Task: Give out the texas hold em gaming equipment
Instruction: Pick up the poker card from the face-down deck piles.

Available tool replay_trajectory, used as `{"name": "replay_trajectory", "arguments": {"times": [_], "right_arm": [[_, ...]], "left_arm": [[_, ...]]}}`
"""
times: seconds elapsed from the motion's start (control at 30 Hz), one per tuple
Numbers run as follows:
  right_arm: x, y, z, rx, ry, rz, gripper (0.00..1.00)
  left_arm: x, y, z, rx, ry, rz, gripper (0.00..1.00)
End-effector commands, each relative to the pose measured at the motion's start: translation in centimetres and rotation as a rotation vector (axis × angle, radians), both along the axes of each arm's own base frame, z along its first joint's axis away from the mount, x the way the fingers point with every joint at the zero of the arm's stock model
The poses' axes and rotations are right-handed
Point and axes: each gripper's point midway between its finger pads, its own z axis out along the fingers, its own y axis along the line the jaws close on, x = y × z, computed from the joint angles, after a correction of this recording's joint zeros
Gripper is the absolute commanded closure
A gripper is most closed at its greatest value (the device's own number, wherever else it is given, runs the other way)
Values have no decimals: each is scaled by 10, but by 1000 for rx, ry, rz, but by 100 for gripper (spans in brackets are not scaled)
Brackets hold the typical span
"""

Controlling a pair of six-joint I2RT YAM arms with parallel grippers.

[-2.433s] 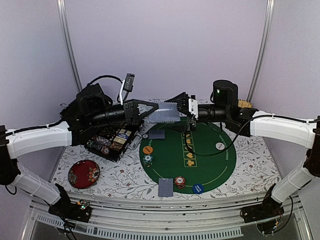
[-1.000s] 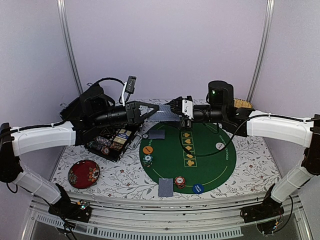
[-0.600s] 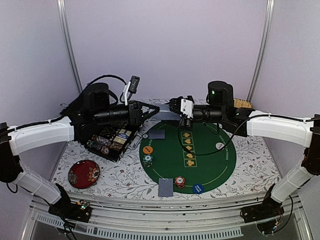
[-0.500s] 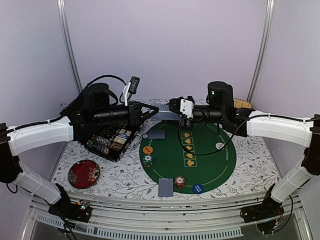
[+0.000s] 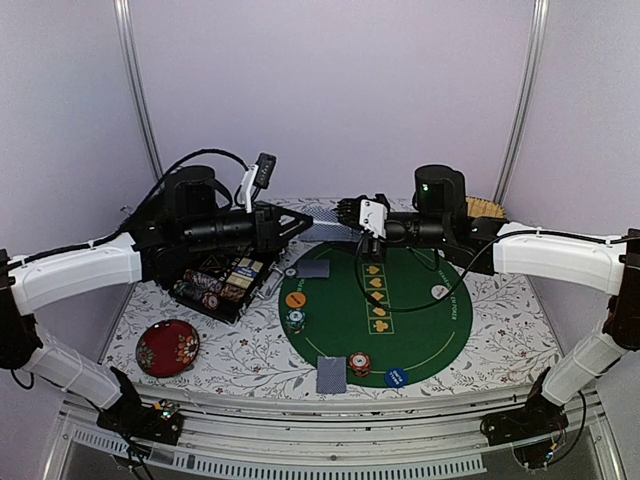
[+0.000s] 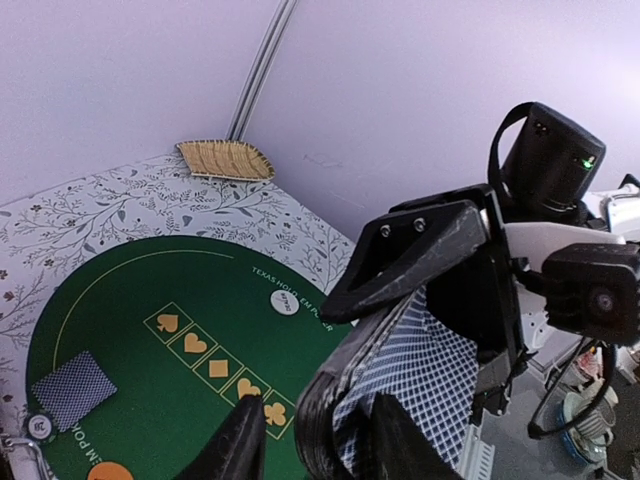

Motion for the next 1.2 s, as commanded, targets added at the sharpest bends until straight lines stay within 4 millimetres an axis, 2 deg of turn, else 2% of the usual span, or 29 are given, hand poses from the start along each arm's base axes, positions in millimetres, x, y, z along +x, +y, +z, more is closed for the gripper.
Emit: {"name": "replay_trajectory", "arguments": {"times": [0.0, 0.2, 0.33, 0.47, 0.8, 0.9, 1.17], "right_arm": [[-4, -2, 9, 24, -6, 0, 48], [-3, -2, 7, 19, -2, -7, 50], [-2, -1, 6, 16, 0, -9, 50], [-2, -1, 6, 13, 2, -10, 50], [2, -1, 3, 1, 1, -27, 51], [4, -2, 2, -7, -1, -36, 51], [6, -4, -1, -18, 3, -54, 51]], "left_arm": [[-7, 6, 18, -30, -38, -15, 59], [-9, 10, 27, -47, -56, -14, 55], [-7, 12, 26, -40, -54, 0, 62], [-9, 9, 27, -47, -47, -25, 76], [-18, 4, 29, -62, -43, -84, 89], [-19, 3, 27, -61, -35, -95, 100], [-16, 11, 32, -82, -47, -56, 100]]}}
